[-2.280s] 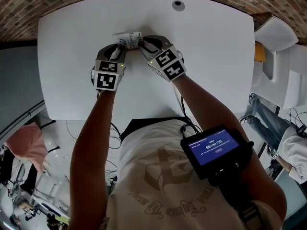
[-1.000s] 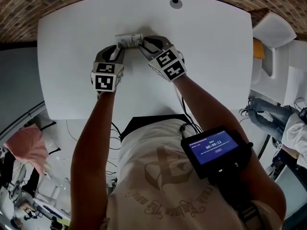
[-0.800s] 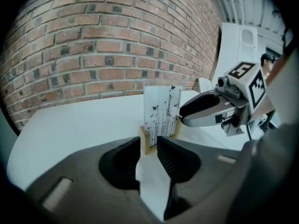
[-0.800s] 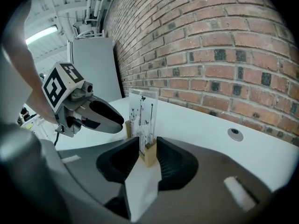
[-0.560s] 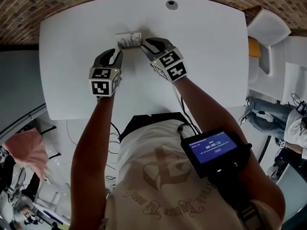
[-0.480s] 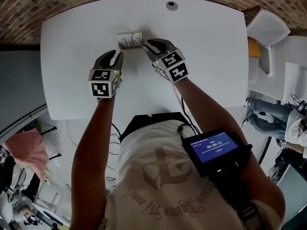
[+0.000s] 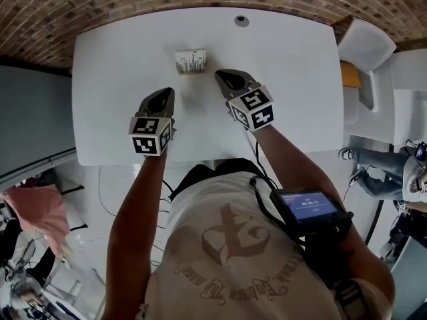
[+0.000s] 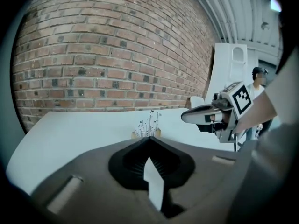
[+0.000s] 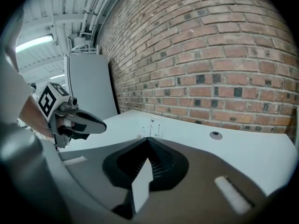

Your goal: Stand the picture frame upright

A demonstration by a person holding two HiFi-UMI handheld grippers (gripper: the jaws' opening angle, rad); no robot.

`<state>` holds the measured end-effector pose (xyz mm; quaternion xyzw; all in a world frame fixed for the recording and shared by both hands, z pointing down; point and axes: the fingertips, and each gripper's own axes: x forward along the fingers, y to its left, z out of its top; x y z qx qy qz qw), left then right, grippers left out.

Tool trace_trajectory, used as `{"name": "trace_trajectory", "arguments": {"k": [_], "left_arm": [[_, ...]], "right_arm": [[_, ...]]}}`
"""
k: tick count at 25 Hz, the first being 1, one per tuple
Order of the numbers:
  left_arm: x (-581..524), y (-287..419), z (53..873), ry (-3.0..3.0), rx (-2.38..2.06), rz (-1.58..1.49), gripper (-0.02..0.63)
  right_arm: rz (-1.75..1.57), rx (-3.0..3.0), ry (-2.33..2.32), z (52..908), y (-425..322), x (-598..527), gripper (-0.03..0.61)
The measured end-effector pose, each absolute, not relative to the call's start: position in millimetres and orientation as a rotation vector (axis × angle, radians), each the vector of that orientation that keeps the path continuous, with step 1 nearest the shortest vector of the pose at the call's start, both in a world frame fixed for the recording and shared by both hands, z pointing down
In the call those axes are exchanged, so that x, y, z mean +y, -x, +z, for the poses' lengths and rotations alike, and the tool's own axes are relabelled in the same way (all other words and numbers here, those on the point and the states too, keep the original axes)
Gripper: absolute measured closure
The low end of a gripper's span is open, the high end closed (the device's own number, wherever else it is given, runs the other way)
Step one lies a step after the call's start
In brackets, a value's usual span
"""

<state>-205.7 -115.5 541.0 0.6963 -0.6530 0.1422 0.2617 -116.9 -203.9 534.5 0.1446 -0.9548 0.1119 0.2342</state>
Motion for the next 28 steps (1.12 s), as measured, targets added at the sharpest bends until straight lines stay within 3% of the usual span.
{"name": "trace_trajectory", "arguments": {"k": [28], "left_arm": [[7.6,162.7,491.8,-2.025,-1.739,0.222,0.612]], "right_arm": [[0.269,-2.741,-0.382,485.8,55.2,-71.2,0.571]]}}
